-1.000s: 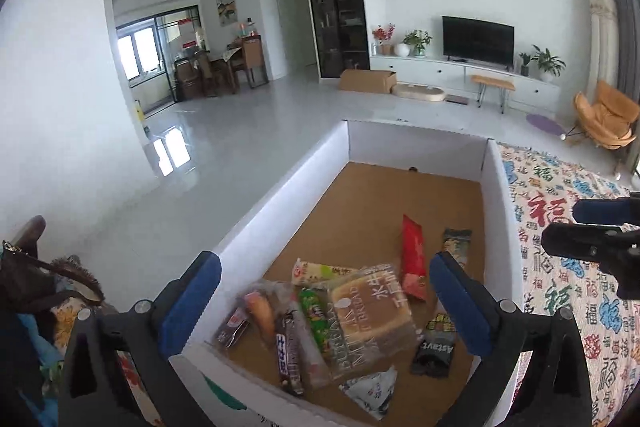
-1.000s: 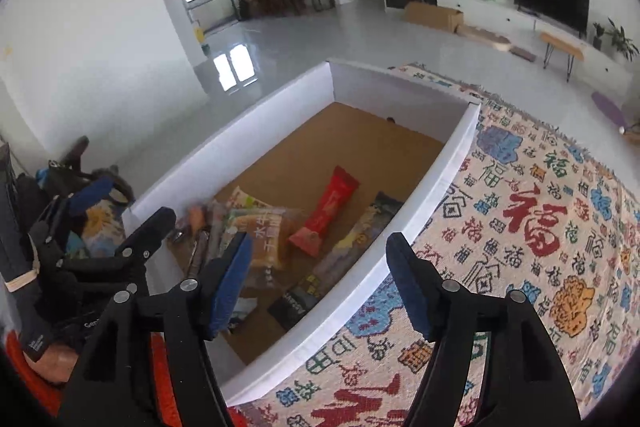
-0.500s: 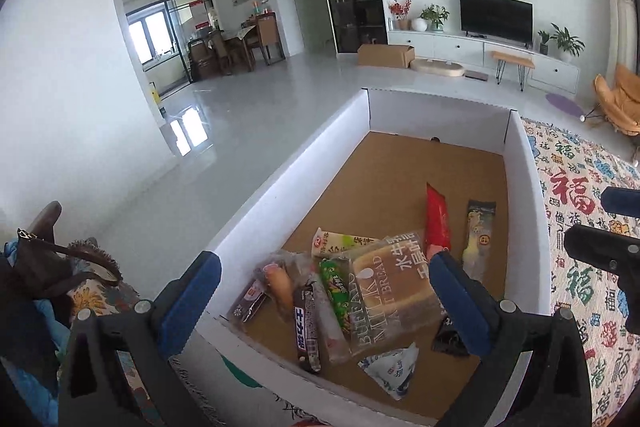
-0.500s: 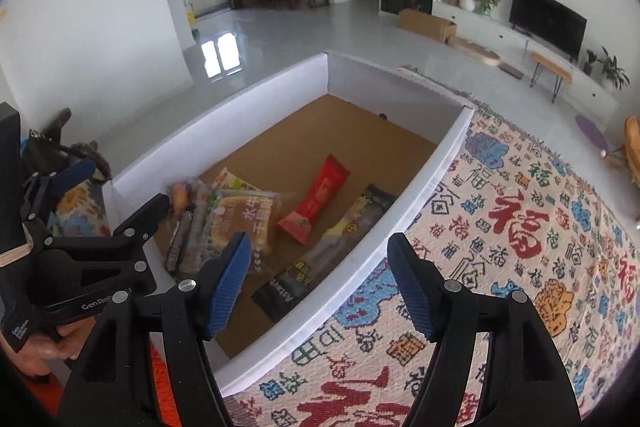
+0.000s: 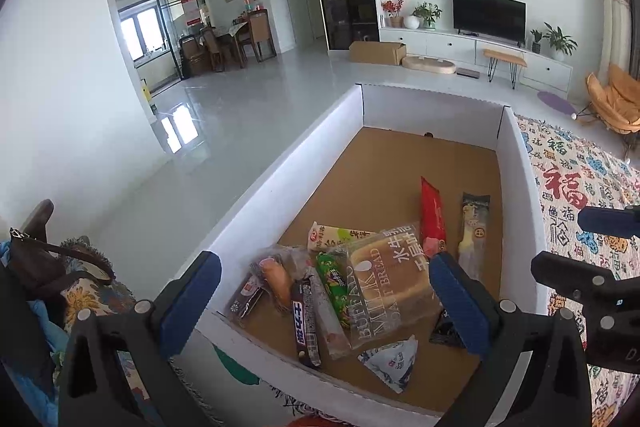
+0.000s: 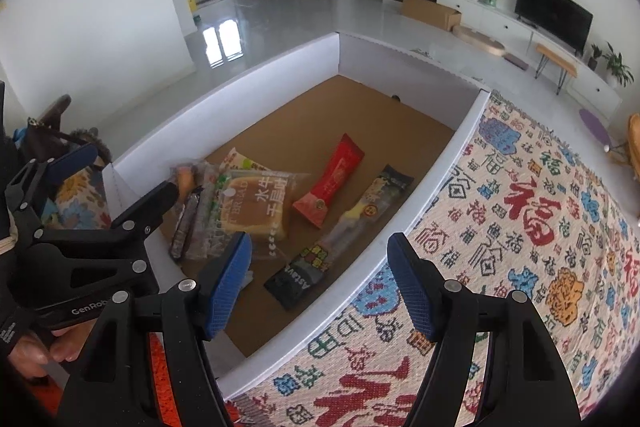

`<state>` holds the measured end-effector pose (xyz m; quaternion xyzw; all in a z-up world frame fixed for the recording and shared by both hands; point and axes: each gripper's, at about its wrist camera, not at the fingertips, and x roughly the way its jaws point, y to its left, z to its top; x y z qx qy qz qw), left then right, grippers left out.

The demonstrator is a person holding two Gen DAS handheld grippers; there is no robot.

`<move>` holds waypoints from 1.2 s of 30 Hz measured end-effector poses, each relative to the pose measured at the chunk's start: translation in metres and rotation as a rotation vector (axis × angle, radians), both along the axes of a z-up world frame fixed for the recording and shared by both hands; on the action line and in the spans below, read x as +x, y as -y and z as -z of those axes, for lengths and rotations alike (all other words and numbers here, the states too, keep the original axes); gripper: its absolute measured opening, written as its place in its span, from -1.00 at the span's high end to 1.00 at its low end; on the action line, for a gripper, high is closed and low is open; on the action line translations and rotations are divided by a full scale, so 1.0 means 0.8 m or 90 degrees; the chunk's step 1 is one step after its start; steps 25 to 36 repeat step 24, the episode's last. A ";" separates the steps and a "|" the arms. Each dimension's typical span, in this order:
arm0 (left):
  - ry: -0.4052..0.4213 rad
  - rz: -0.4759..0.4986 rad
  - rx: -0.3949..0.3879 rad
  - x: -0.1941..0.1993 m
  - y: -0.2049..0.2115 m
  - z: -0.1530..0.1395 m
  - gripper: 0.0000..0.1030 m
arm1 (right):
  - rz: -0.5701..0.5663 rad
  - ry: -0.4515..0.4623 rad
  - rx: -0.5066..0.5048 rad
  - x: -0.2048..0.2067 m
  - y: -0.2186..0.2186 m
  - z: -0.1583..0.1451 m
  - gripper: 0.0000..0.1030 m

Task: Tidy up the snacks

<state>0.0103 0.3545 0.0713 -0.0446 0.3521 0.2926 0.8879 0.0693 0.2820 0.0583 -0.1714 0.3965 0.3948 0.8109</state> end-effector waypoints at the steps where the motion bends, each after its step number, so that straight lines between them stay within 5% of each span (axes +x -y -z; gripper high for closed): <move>1: 0.001 0.000 -0.001 0.000 -0.001 -0.001 -0.99 | -0.002 0.002 -0.002 -0.001 -0.001 0.000 -0.43; 36: 0.014 -0.022 -0.036 -0.023 -0.020 -0.007 -0.99 | -0.015 0.011 -0.007 -0.015 -0.010 -0.007 -0.43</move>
